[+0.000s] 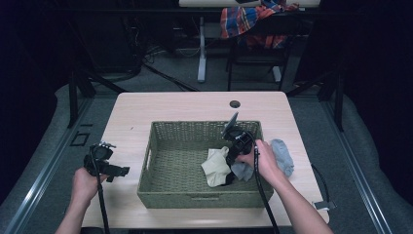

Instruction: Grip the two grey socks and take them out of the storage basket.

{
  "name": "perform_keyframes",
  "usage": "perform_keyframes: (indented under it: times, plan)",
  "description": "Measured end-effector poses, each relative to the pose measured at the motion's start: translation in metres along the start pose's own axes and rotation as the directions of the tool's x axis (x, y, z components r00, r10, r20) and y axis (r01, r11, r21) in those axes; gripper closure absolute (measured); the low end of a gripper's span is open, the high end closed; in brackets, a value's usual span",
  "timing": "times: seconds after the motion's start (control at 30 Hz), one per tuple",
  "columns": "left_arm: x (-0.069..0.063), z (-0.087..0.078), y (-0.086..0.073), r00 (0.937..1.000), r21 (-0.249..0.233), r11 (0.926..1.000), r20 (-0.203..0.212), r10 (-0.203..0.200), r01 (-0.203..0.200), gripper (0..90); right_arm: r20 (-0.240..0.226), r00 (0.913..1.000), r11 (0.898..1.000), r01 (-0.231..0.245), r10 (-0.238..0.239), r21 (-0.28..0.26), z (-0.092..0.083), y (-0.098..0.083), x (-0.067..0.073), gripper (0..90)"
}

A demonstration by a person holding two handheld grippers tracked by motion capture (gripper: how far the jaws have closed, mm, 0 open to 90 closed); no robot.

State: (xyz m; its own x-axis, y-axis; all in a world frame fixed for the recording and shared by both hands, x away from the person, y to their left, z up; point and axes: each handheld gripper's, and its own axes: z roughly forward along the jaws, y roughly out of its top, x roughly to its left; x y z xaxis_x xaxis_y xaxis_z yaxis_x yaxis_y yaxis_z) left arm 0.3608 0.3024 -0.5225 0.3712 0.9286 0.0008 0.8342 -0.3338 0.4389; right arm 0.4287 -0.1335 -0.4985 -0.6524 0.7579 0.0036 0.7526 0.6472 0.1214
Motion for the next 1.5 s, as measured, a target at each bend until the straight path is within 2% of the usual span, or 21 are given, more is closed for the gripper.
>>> perform_keyframes:
  times: [0.1,0.2,0.3,0.33,0.37,0.4,0.47,0.73,0.93,1.03,1.07,1.13,1.27,1.5]
  plan:
    - [0.000,0.000,0.000,1.0000,0.001,1.0000,0.002,0.000,0.000,0.2,0.021,0.9998,1.000,-0.007,0.006,0.023,0.003,0.000,0.000,49.7]
    - [0.000,0.000,0.000,1.0000,0.001,1.0000,0.001,0.000,0.000,0.2,0.001,1.0000,0.999,-0.009,0.009,0.042,0.004,-0.001,-0.002,67.8]
    - [0.000,0.000,0.000,1.0000,-0.001,1.0000,0.001,0.000,0.000,0.2,-0.017,0.9998,0.998,-0.003,0.004,0.056,0.003,-0.003,-0.004,75.4]
    - [0.000,0.000,0.000,1.0000,-0.003,1.0000,-0.001,-0.001,0.001,0.2,-0.025,0.9995,0.999,-0.017,0.018,0.034,0.002,-0.004,-0.004,76.8]
    - [0.001,0.000,0.000,1.0000,-0.001,1.0000,-0.001,-0.001,0.001,0.2,-0.024,0.9997,0.999,-0.006,0.007,0.044,-0.002,-0.004,-0.005,77.4]
    - [0.001,0.000,0.000,1.0000,-0.001,1.0000,-0.001,-0.001,0.001,0.2,-0.031,0.9993,1.000,-0.019,0.019,0.024,-0.004,-0.006,-0.005,77.9]
    - [0.000,0.000,0.000,1.0000,0.000,1.0000,0.000,-0.001,0.001,0.2,-0.035,0.9993,1.000,-0.006,0.007,0.015,-0.013,-0.007,-0.007,78.1]
    - [0.000,0.000,0.000,1.0000,0.000,1.0000,-0.001,-0.002,0.002,0.2,-0.055,0.9984,0.998,-0.016,0.013,-0.060,-0.042,-0.013,-0.008,78.1]
    - [0.000,0.000,0.000,1.0000,0.001,1.0000,0.001,-0.002,0.002,0.2,-0.056,0.9985,0.995,-0.004,-0.002,-0.098,-0.063,-0.017,-0.008,78.1]
    - [0.000,0.000,0.000,1.0000,0.001,1.0000,0.001,-0.001,0.001,0.2,-0.067,0.9978,0.993,-0.009,0.001,-0.119,-0.072,-0.018,-0.006,78.1]
    - [0.000,0.000,0.000,1.0000,0.001,1.0000,0.001,-0.001,0.001,0.2,-0.055,0.9985,0.992,-0.009,0.002,-0.128,-0.075,-0.019,-0.005,78.1]
    - [0.000,0.000,0.000,1.0000,0.001,1.0000,0.001,0.000,0.000,0.2,-0.066,0.9978,0.990,-0.010,0.001,-0.142,-0.081,-0.020,-0.005,78.2]
    - [0.000,0.000,0.000,1.0000,0.000,1.0000,0.000,0.001,-0.001,0.2,-0.055,0.9985,0.986,-0.006,-0.003,-0.165,-0.090,-0.021,-0.004,78.2]
    - [0.000,0.000,0.000,1.0000,0.001,1.0000,-0.001,0.001,-0.001,0.2,-0.061,0.9981,0.977,-0.009,-0.004,-0.213,-0.111,-0.027,-0.005,78.8]
